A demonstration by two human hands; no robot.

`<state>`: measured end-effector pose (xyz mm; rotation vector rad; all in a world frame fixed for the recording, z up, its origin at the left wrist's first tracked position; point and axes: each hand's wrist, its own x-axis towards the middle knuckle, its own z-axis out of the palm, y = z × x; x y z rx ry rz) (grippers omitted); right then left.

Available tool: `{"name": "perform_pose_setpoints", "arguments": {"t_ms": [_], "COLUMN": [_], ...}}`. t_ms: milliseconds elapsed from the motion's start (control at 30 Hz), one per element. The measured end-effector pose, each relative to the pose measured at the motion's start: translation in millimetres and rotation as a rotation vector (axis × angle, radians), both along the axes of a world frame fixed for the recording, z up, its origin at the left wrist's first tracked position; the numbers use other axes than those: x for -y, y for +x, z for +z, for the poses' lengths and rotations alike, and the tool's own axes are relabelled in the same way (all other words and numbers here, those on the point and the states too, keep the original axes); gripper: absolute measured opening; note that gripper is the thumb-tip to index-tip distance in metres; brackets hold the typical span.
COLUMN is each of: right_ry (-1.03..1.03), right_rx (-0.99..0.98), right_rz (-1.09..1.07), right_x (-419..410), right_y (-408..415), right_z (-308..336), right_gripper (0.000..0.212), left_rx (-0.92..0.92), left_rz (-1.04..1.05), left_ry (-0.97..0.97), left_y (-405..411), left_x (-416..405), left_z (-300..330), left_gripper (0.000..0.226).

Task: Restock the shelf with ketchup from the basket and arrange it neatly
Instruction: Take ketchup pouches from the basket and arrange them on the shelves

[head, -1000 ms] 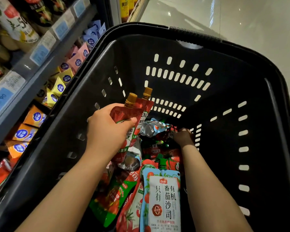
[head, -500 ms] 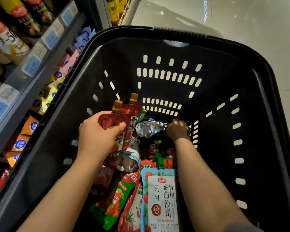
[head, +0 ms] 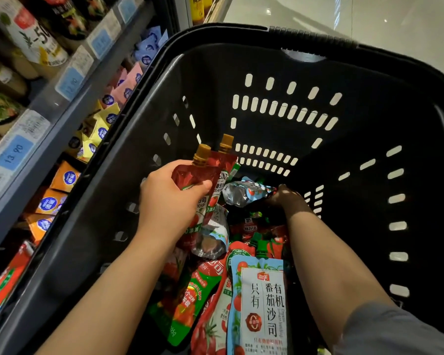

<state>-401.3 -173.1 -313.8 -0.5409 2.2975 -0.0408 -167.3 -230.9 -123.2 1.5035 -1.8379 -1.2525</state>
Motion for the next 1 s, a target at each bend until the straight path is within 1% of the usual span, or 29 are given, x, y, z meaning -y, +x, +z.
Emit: {"name": "perform_pose_setpoints", "arguments": {"t_ms": [100, 167, 333, 400, 467, 500, 567, 633, 700, 733, 767, 800, 867, 933, 1000], "right_ry": [-0.016, -0.063, -0.22, -0.369, -0.534, -0.583, -0.613, -0.593, -0.56, -0.539, -0.498, -0.432, -0.26, -0.097, 0.0], "right_rx": [-0.004, -0.025, -0.126, -0.092, -0.003, 0.029, 0.062, 0.072, 0.06, 0.034, 0.016, 0.005, 0.045, 0.083, 0.064], "right_rz": [-0.075, -0.106, -0.227, -0.387, -0.519, -0.559, -0.593, -0.605, -0.613, -0.563, -0.459, -0.309, -0.035, 0.155, 0.302], "right_x": [4.1, 3.5, -7.8, -10.1, -11.0, -12.8, -16.4, -21.4, -22.9, -23.9, -25.4, -25.6, -24.1, -18.9, -7.9], "right_y": [-1.3, 0.3, 2.3, -0.3, -5.0, -10.1, -17.3, -29.1, -23.2, -19.1, -17.9, -16.1, -7.6, -3.8, -6.3], "right_z": [-2.5, -1.9, -0.8, -4.3, -11.1, -16.5, -27.1, -48.2, -35.2, -24.4, -18.5, -13.4, 1.7, 18.5, 42.0], "right_gripper": [0.056, 0.042, 0.032, 0.035, 0.05, 0.057, 0.066, 0.066, 0.062, 0.057, 0.048, 0.041, 0.039, 0.036, 0.027], "left_rx": [-0.009, -0.022, -0.028, -0.038, -0.048, -0.052, -0.055, -0.055, -0.057, -0.058, -0.059, -0.064, -0.097, -0.125, -0.125], "left_rz": [0.031, 0.037, 0.006, -0.001, -0.014, -0.023, -0.037, -0.048, -0.05, -0.05, -0.047, -0.035, 0.003, -0.005, -0.05], "left_ry": [0.001, 0.002, -0.021, -0.029, -0.043, -0.053, -0.07, -0.088, -0.098, -0.099, -0.1, -0.105, -0.123, -0.145, -0.166], "left_y": [0.2, 0.1, -1.1, -1.7, -2.4, -2.8, -3.4, -4.2, -4.8, -4.4, -3.7, -2.5, 1.5, 4.2, 4.1], "left_x": [1.6, 2.4, 2.3, 2.1, 1.4, 0.7, -0.1, -1.0, -1.9, -1.3, 0.5, 3.2, 11.1, 15.6, 14.4], "left_z": [1.1, 2.4, 6.9, 8.8, 11.5, 12.7, 14.2, 15.0, 15.7, 15.7, 15.8, 16.5, 18.7, 24.9, 29.8], "left_gripper": [0.018, 0.018, 0.017, 0.018, 0.017, 0.017, 0.017, 0.016, 0.018, 0.019, 0.019, 0.019, 0.02, 0.021, 0.024]}}
